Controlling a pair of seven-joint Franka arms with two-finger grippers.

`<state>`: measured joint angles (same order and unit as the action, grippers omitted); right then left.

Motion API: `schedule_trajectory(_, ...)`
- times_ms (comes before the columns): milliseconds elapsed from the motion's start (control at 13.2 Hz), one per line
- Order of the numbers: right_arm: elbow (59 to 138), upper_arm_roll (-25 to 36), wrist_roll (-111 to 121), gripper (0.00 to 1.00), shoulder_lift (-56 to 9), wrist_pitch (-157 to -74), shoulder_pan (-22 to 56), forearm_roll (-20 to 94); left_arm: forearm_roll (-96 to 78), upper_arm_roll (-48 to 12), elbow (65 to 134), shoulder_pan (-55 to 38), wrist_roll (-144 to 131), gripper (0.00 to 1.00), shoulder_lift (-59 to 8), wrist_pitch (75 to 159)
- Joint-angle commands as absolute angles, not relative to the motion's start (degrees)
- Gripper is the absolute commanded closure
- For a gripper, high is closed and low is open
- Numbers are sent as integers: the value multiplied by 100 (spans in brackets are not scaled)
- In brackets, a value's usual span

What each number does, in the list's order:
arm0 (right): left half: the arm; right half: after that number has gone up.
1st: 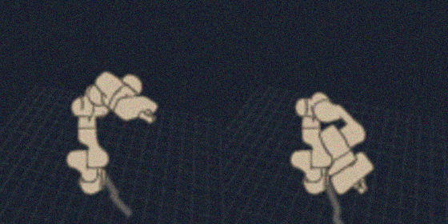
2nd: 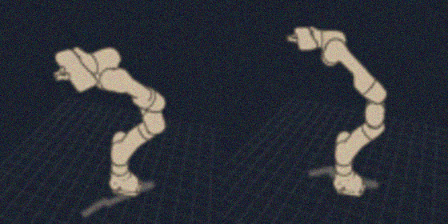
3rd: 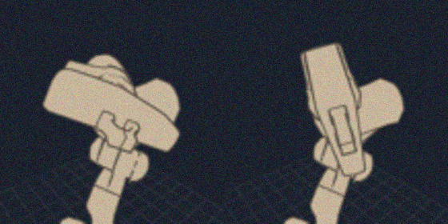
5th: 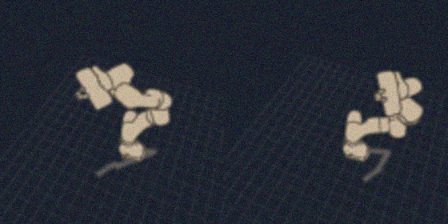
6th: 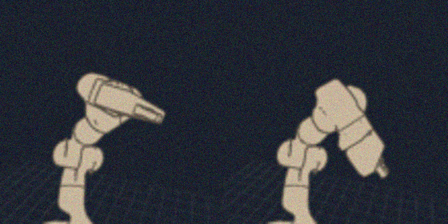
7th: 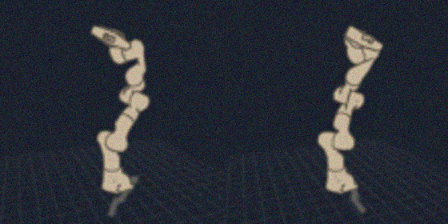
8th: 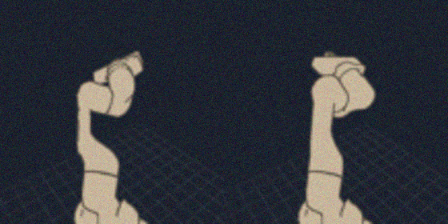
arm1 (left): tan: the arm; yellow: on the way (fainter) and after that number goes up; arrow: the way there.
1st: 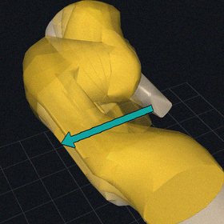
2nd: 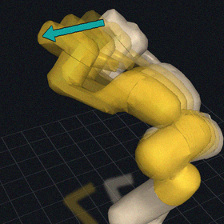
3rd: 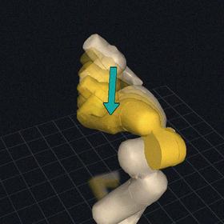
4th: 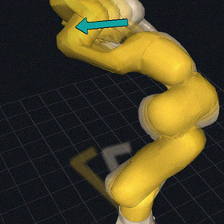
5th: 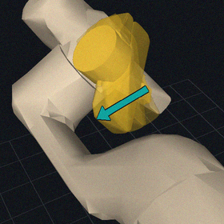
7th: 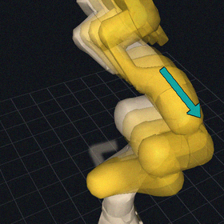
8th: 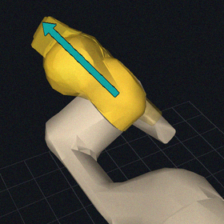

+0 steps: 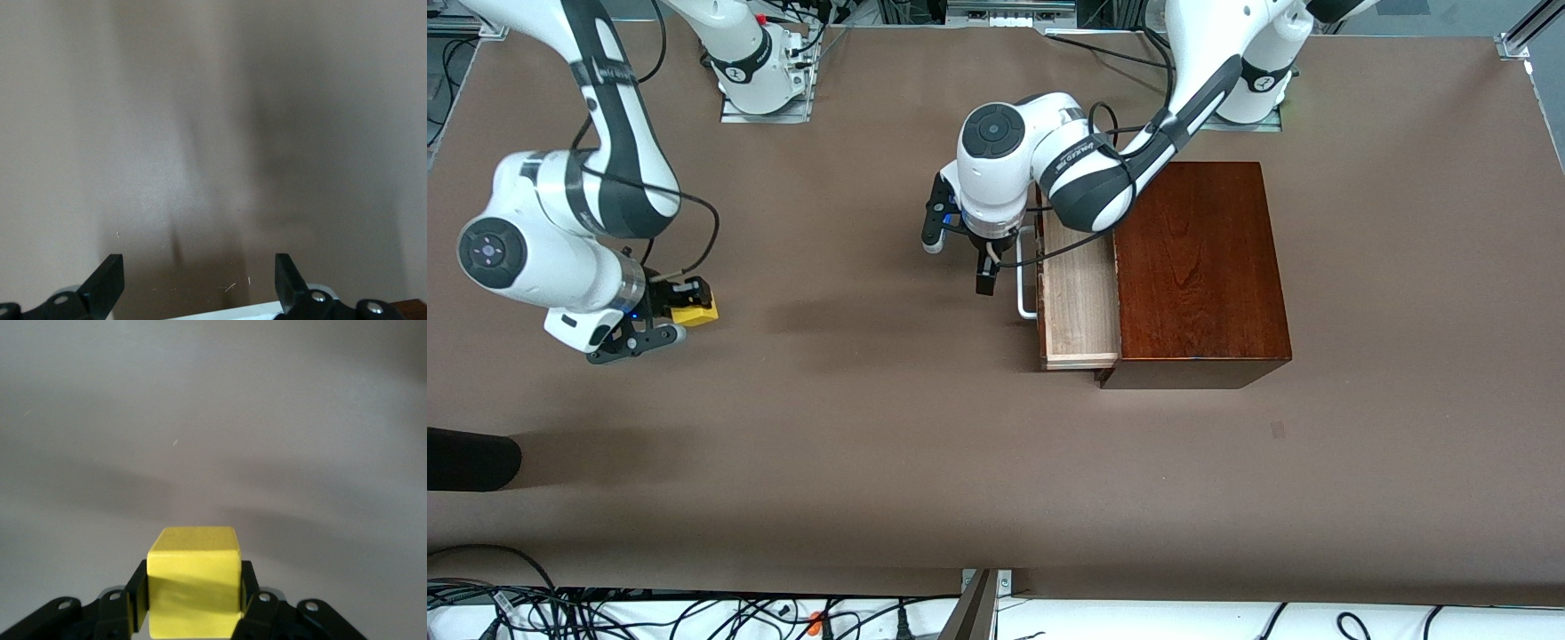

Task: Open drawer, take yellow block, close drawer
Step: 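Set the cube down with the right gripper while the left gripper pushes the drawer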

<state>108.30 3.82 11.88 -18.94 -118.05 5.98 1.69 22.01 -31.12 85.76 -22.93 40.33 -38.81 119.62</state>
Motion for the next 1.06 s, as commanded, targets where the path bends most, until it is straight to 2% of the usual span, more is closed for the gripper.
schedule_trajectory(0, 10837, 281, 451, 100, -2301, -12207, 492, 105, 2417, -3120, 8683, -2312, 4184, 0, -3902, 11910)
schedule_trajectory(228, 10846, 229, 124, 100, -2688, -12689, 501, 149, 2426, -3120, 8903, -2206, 4297, 0, -3876, 11822)
schedule_trajectory(608, 10854, -131, -412, 100, -3102, -13428, 510, 141, 2417, -3129, 8868, -1776, 4754, 0, -3797, 11049)
schedule_trajectory(760, 10863, -158, -466, 100, -3190, -13570, 501, 141, 2417, -3138, 8877, -1618, 4781, 0, -3753, 10978)
schedule_trajectory(836, 10898, -158, -466, 94, -3182, -13570, 510, 141, 2417, -3129, 8868, -1565, 4781, 0, -3753, 10908)
schedule_trajectory(912, 10925, -158, -466, 82, -3182, -13570, 501, 141, 2417, -3138, 8868, -1443, 4825, 0, -3744, 10872)
schedule_trajectory(988, 10925, -158, -457, 52, -3147, -13544, 510, 141, 2417, -3138, 8877, -1354, 4886, 0, -3735, 10846)
